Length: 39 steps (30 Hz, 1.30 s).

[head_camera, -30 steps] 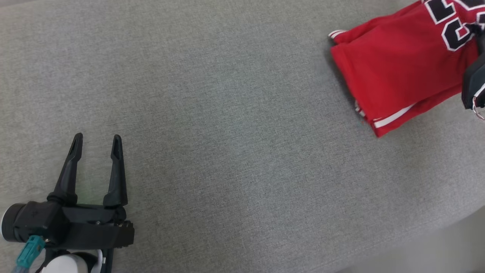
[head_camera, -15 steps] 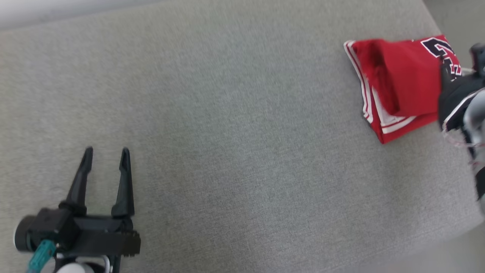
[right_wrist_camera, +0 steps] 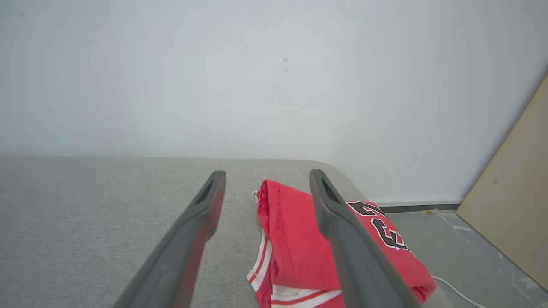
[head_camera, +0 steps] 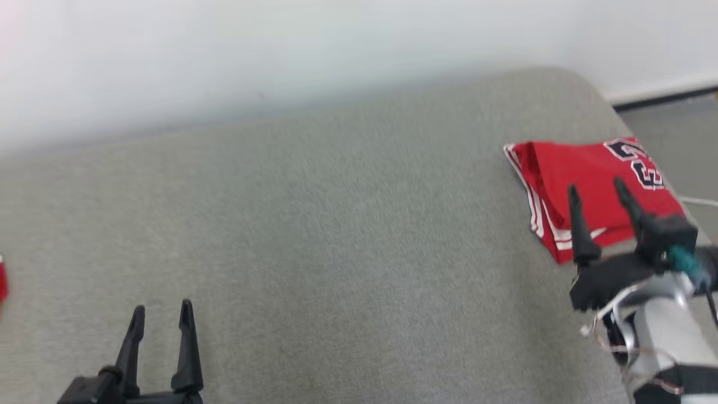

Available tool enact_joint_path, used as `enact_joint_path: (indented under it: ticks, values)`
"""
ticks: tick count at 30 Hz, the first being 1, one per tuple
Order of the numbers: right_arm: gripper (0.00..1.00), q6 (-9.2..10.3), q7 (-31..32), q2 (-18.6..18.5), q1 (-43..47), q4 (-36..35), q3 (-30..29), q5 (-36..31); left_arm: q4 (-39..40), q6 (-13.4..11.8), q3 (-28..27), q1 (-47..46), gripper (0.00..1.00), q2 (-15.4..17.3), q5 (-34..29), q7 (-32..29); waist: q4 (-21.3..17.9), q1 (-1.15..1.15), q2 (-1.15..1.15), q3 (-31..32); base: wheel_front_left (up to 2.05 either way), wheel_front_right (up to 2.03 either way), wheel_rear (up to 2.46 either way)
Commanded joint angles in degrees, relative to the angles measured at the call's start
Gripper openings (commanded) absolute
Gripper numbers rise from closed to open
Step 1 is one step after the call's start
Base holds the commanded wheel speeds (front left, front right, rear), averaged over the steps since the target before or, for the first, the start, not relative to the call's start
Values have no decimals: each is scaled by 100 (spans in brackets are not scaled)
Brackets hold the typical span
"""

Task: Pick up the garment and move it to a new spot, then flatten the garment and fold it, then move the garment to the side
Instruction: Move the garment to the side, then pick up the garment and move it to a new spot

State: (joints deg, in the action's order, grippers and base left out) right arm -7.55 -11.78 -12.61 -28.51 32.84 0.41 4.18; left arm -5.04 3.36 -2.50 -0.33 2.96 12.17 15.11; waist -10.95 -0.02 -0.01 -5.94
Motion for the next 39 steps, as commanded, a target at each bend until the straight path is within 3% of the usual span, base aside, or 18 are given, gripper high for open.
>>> enact_joint_path:
  ticks: [1,14,23,39]
  values:
    - [100,15,-44,15,133,-93,26,97,-4,-36,-12,95,100,-3,31,3,329,2,1,604,0,0,0]
    - [100,15,66,415,1966,-1323,322,638,-156,-219,-45,442,100,-6,263,3,837,2,1,1079,0,0,0]
    - [100,15,133,754,2432,-1576,270,581,-512,-237,-140,324,100,-5,252,3,1061,2,1,1177,0,0,0]
    - [100,15,249,946,2759,-1921,455,507,-711,-111,-97,285,100,-6,161,3,1061,2,1,1206,0,0,0]
